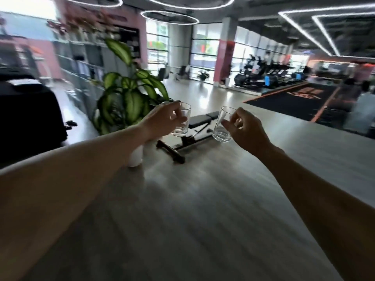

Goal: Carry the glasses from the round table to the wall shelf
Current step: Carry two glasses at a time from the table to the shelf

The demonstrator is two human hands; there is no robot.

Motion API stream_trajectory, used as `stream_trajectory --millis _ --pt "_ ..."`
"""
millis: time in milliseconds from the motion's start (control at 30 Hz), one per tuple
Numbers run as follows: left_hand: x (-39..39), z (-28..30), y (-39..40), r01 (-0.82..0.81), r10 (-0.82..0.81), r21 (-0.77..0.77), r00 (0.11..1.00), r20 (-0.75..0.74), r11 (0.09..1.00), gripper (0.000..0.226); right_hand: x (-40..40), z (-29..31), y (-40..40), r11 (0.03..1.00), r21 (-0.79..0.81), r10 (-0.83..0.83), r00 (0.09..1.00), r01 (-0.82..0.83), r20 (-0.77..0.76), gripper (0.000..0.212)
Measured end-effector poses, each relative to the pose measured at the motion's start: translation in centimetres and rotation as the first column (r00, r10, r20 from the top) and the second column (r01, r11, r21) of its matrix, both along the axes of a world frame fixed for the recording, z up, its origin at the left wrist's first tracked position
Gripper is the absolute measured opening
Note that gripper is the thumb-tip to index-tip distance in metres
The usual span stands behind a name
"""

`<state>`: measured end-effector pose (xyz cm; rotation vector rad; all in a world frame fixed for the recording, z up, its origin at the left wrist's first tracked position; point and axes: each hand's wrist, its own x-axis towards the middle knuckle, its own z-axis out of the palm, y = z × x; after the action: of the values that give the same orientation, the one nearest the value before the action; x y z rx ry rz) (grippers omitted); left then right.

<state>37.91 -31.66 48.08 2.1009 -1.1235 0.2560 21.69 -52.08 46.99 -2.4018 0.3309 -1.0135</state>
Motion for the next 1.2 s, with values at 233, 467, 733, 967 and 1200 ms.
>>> stream_trajectory --millis 233,467,733,967,1200 --pt "10.3 1.2 7.1 -0.305 0.307 0.033 0.951 -0.041 0.952 0.024 16.6 1.9 1.8 0.959 0.017 0.283 0.956 -0.283 -0.078 0.031" --pt "14.6 1.7 17.4 -0.547 0.547 0.010 0.835 -0.058 0.837 0.020 29.2 2.5 9.2 0.855 -0.014 0.515 0.851 -0.519 -0.100 0.029" --pt "16.8 1.5 30.6 -0.724 0.724 0.018 0.688 -0.047 0.690 0.020 38.4 1.9 22.7 0.703 -0.017 0.706 0.701 -0.711 -0.099 0.031" --pt "19.2 1.5 43.0 -0.801 0.803 0.058 0.593 -0.053 0.595 0.022 44.2 2.7 36.6 0.585 -0.068 0.799 0.589 -0.808 -0.118 0.029" --pt "21.0 2.9 57.6 -0.873 0.874 0.026 0.485 -0.032 0.486 0.020 50.0 5.0 52.5 0.476 -0.090 0.874 0.482 -0.875 -0.067 0.032"
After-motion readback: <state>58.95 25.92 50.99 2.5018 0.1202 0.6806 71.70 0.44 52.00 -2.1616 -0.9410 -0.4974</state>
